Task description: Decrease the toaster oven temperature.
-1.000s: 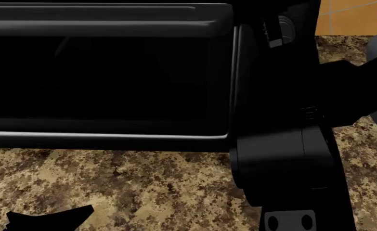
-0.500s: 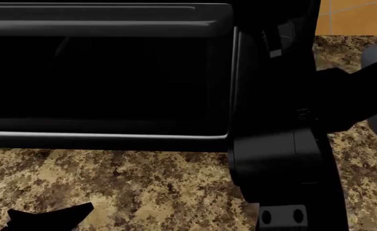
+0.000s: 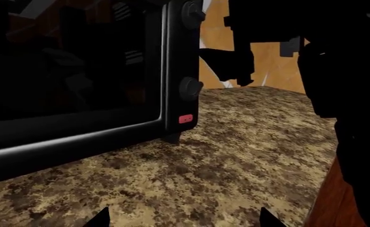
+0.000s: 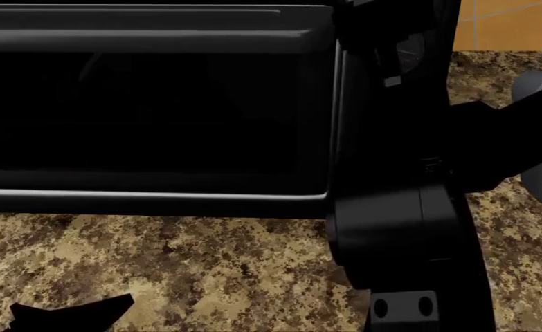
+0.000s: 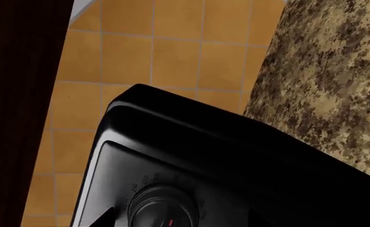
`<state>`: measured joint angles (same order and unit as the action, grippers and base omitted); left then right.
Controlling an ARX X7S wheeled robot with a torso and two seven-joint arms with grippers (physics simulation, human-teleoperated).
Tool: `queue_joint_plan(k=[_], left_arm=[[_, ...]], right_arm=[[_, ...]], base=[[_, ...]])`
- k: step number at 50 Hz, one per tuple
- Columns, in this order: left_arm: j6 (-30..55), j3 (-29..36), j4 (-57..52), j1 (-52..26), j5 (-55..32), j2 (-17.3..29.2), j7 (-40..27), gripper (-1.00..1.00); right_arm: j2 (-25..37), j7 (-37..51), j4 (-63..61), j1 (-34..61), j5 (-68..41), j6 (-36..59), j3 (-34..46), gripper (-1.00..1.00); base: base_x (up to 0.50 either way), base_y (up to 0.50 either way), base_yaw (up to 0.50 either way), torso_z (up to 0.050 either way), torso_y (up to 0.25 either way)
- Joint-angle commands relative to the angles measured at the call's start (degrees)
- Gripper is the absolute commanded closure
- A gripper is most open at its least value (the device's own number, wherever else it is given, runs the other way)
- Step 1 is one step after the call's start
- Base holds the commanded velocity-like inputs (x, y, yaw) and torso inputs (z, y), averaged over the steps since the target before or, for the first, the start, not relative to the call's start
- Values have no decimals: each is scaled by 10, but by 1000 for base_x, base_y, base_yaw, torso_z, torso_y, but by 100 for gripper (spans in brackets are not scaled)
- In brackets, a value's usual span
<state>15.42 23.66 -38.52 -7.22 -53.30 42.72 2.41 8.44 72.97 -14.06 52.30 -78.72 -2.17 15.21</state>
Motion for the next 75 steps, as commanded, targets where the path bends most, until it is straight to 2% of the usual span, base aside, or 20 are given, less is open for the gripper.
queue_joint_plan(k=[1, 30, 43, 44, 59, 68, 75], left_arm=[[-3, 1, -2, 4, 3, 2, 0, -100], [-8, 7, 12, 5, 7, -3, 5, -100], [-10, 8, 15, 6, 8, -4, 7, -100], [-11, 8, 16, 7, 8, -4, 7, -100], [-8, 11, 11, 5, 11, -3, 4, -100], [-6, 11, 6, 3, 9, 0, 0, -100], [-7, 12, 6, 4, 10, 0, -1, -100]], right_arm=[[-5, -20, 28, 0, -21, -3, 8, -100], [-21, -81, 112, -6, -79, -6, 15, -100], [-21, -76, 121, -12, -79, -15, 21, -100], [-19, -60, 124, -13, -81, -12, 22, 100], [-9, -47, 112, -16, -90, -10, 27, 100], [68, -75, 86, 36, -63, 99, 101, 100], [90, -92, 86, 51, -70, 137, 122, 100]], base=[[20, 0, 5, 0, 0], [11, 2, 8, 0, 0], [13, 3, 12, 0, 0], [12, 4, 11, 0, 0], [7, 3, 8, 0, 0], [11, 2, 8, 0, 0], [14, 3, 10, 0, 0]])
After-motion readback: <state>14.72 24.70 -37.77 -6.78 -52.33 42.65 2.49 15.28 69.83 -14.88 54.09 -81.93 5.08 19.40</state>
